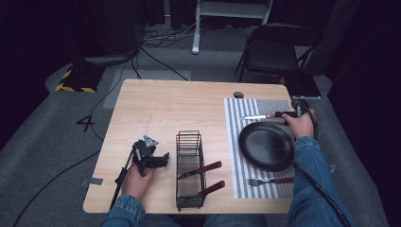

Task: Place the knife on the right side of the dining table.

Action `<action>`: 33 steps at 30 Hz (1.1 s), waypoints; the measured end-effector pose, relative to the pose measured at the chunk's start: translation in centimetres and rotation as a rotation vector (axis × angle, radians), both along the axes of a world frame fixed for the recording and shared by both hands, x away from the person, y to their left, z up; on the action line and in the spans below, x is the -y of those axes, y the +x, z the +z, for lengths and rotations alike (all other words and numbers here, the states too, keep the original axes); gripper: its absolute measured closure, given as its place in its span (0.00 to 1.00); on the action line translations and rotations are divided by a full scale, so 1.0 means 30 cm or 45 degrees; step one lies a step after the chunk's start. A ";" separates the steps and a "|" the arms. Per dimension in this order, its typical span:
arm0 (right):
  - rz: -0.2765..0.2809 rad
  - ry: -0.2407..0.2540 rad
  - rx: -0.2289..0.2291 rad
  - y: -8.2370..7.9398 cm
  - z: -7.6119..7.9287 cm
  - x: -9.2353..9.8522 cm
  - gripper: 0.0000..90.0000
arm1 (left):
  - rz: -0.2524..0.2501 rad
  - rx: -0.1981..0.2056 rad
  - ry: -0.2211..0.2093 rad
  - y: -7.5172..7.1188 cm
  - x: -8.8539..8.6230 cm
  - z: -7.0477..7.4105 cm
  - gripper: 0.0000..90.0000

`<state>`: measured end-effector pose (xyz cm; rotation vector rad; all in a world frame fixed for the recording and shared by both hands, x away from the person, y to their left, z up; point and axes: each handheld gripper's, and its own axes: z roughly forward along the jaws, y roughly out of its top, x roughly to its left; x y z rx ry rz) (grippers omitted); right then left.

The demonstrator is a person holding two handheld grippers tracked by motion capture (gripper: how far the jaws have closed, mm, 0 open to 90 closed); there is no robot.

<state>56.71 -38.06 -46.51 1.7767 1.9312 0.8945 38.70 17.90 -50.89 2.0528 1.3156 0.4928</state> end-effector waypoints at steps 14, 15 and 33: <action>0.000 0.030 -0.031 0.009 -0.034 0.012 0.36 | -0.002 -0.001 0.002 0.000 0.000 0.000 0.16; -0.002 0.037 -0.035 0.012 -0.038 0.014 0.36 | -0.001 -0.001 0.002 0.000 0.000 0.000 0.16; -0.018 0.108 -0.012 0.047 -0.066 0.029 0.37 | -0.006 -0.002 0.006 -0.002 0.000 0.000 0.16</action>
